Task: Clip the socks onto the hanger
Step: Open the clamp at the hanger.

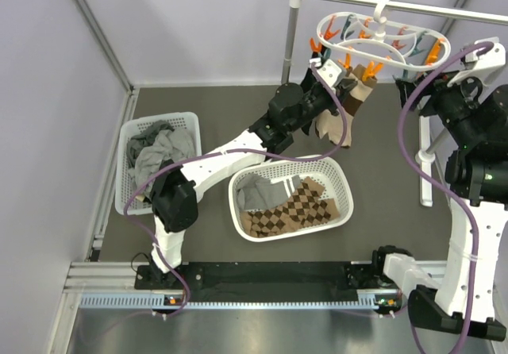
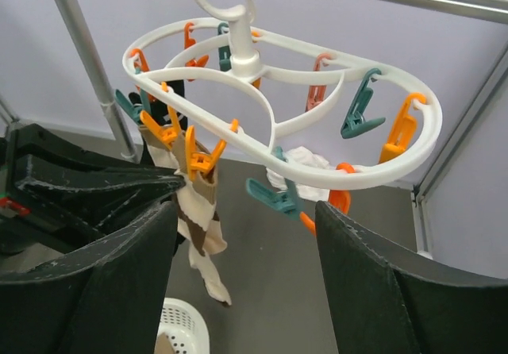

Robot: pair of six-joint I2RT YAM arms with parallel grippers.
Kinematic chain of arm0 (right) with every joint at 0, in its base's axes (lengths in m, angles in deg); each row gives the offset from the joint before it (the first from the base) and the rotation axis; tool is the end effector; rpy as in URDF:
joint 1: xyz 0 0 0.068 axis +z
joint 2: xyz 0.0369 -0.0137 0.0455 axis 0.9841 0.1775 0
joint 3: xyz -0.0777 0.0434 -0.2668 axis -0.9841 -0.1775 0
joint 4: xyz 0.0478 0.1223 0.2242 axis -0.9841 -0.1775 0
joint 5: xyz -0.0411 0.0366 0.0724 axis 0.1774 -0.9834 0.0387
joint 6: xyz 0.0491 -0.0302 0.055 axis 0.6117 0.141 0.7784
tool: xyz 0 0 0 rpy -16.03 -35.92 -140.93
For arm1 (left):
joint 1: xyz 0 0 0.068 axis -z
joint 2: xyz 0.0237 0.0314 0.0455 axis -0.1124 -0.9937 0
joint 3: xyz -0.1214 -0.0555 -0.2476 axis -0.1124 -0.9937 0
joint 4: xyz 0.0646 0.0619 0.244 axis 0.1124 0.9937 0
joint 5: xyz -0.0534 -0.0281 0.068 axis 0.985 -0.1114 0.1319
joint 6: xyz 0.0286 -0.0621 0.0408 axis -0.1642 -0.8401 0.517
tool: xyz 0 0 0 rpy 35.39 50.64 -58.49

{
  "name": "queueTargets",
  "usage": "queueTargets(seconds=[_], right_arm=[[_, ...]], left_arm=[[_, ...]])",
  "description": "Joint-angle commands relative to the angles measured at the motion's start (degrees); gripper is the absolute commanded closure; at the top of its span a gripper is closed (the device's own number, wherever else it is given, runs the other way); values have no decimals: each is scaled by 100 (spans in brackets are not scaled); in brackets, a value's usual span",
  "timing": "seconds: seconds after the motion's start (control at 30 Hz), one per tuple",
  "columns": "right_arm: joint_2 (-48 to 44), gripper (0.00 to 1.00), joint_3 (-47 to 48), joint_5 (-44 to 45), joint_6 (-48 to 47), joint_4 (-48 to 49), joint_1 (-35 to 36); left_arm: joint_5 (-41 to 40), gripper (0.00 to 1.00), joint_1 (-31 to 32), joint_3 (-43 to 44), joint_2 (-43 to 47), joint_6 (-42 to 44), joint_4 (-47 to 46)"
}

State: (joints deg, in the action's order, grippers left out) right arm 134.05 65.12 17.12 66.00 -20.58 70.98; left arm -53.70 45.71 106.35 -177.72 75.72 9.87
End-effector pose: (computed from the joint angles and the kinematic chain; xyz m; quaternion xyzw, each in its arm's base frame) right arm 0.1760 -0.0017 0.5311 -0.0815 0.6866 0.0777 0.7183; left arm 0.3085 -0.4068 0.4292 0.3041 0.5171 -0.3604 0.7143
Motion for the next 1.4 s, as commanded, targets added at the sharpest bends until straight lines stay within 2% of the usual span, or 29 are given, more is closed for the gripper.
queueTargets(seconds=[0.0,0.23,0.7,1.0,1.37], right_arm=[[235,32,112,-113,-76,299,-43],[472,35,262,-728,65,325,-43],[833,33,420,-781,-14,387,-43],[341,22,718,-526,-172,194,-43],[173,26,420,-2106,381,176,-43]], left_arm=[[-12,92,-57,-135,545,2,-232],[41,92,-66,-152,581,-15,-241],[129,92,-66,-205,607,-86,-249],[111,92,-66,-196,607,-77,-232],[94,92,-66,-214,634,-85,-240]])
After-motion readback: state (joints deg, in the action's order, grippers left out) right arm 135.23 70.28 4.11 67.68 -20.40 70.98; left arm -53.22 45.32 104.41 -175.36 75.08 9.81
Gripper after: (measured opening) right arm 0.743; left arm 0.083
